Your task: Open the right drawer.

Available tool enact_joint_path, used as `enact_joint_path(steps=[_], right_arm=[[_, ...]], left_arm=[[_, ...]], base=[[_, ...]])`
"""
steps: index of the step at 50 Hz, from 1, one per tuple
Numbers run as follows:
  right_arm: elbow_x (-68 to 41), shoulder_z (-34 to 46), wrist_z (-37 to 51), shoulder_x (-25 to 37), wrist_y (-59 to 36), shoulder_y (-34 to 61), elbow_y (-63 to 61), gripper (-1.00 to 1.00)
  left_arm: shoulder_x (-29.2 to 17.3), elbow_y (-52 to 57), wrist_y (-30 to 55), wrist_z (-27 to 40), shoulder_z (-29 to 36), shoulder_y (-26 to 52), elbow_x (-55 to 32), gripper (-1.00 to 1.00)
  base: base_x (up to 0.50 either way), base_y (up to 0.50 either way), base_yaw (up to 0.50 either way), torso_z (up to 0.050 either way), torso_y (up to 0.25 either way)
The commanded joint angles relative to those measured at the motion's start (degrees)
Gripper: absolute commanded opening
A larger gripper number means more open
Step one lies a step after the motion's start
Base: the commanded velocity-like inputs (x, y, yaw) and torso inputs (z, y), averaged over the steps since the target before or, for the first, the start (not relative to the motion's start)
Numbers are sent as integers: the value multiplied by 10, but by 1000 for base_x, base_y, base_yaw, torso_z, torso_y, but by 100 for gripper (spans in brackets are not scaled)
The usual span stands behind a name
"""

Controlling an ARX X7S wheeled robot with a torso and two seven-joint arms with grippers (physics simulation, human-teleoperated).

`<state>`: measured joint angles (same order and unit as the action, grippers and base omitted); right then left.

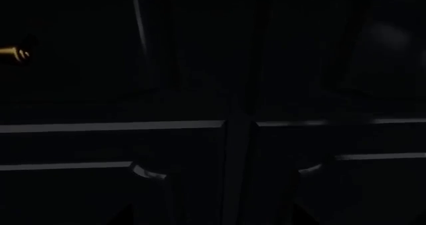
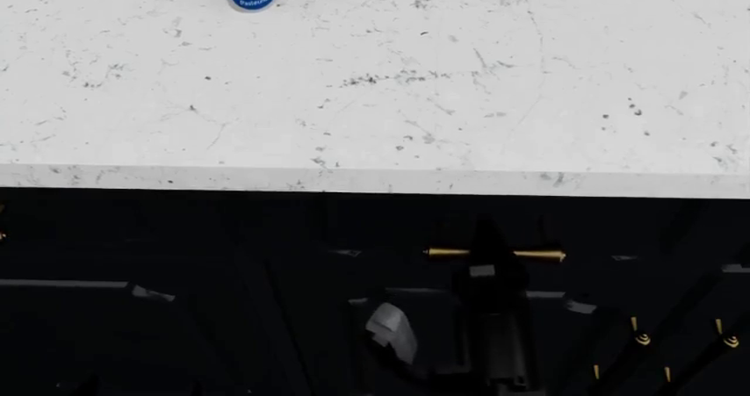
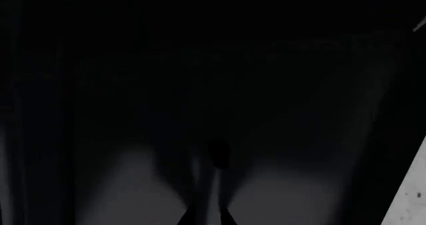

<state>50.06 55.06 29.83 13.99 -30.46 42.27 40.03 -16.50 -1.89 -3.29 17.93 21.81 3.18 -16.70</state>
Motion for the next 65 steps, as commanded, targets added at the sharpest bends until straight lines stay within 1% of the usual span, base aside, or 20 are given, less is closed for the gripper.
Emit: enact_joint_path(steps=[1, 3, 4, 6, 8, 10, 16, 17, 24, 29, 32, 38, 40, 49, 56, 58, 59, 60, 63, 65], right_arm=[[46, 25, -56, 39, -57, -41, -125, -100], [47, 24, -57, 42, -60, -44, -131, -100], [42, 23, -34, 33, -51, -47, -106, -100], [55, 25, -66, 49, -70, -50, -155, -100], [47, 17, -57, 51, -71, -65, -168, -100], [57, 20, -76, 62, -84, -72, -201, -100], [59, 16, -75, 71, -96, -89, -223, -100], [47, 5, -86, 77, -95, -90, -249, -100], [63, 14, -85, 80, -103, -99, -257, -100], [69, 14, -102, 91, -113, -106, -291, -100], [70, 16, -90, 90, -112, -114, -284, -100], [83, 21, -117, 106, -127, -129, -336, -100], [100, 34, -121, 110, -131, -132, -328, -100], [105, 34, -128, 119, -142, -148, -351, -100], [132, 46, -146, 136, -153, -155, -383, -100], [127, 48, -125, 134, -144, -162, -371, -100], [142, 52, -149, 144, -153, -160, -392, -100], [144, 52, -152, 146, -155, -161, -399, -100], [141, 52, -148, 147, -154, -166, -399, -100], [135, 50, -130, 141, -150, -172, -383, -100]], left_arm=[[-1, 0, 1, 2, 2, 2, -1, 100], [-1, 0, 1, 2, 3, 1, -1, 100], [-1, 2, 2, 2, 3, 1, -1, 100], [-2, 2, 2, 3, 3, 1, -1, 100], [-2, 2, 1, 4, 3, 1, -1, 100], [-2, 2, 1, 4, 4, 1, -1, 100], [-4, 6, 2, 6, 5, 0, 0, 100], [-4, 6, 2, 6, 5, 0, 0, 100], [-5, 5, 0, 7, 6, -1, -1, 100], [-5, 1, -4, 6, 7, -1, 0, 100], [-5, 2, -4, 7, 8, -1, 0, 100], [-6, 4, -1, 8, 9, 0, -2, 100], [-6, 3, 0, 9, 9, 0, -1, 100], [-6, 2, 0, 10, 11, 1, -2, 100], [-7, 6, 0, 14, 10, 0, -2, 100], [-7, 6, 0, 15, 9, 0, -2, 100], [-7, 6, 0, 16, 10, 0, -1, 100], [-7, 6, 1, 15, 11, 1, -2, 100], [-8, 7, 1, 16, 11, 0, -2, 100], [-9, 9, 2, 16, 11, -1, -3, 100]], base=[[0, 0, 0, 0, 0], [0, 0, 2, 0, 0], [0, 0, 0, 0, 0], [0, 0, 0, 0, 0], [0, 0, 2, 0, 0], [0, 0, 0, 0, 0], [0, 0, 1, 0, 0], [0, 0, 0, 0, 0], [0, 0, 0, 0, 0], [0, 0, 1, 0, 0], [0, 0, 1, 0, 0], [0, 0, 1, 0, 3], [0, 0, 0, 0, 0], [-1, 0, 1, 0, 0], [0, 0, 0, 0, 1], [0, 0, 2, 0, 0], [0, 0, 0, 0, 10], [0, 0, 0, 0, 0], [0, 0, 1, 0, 0], [0, 0, 2, 0, 0]])
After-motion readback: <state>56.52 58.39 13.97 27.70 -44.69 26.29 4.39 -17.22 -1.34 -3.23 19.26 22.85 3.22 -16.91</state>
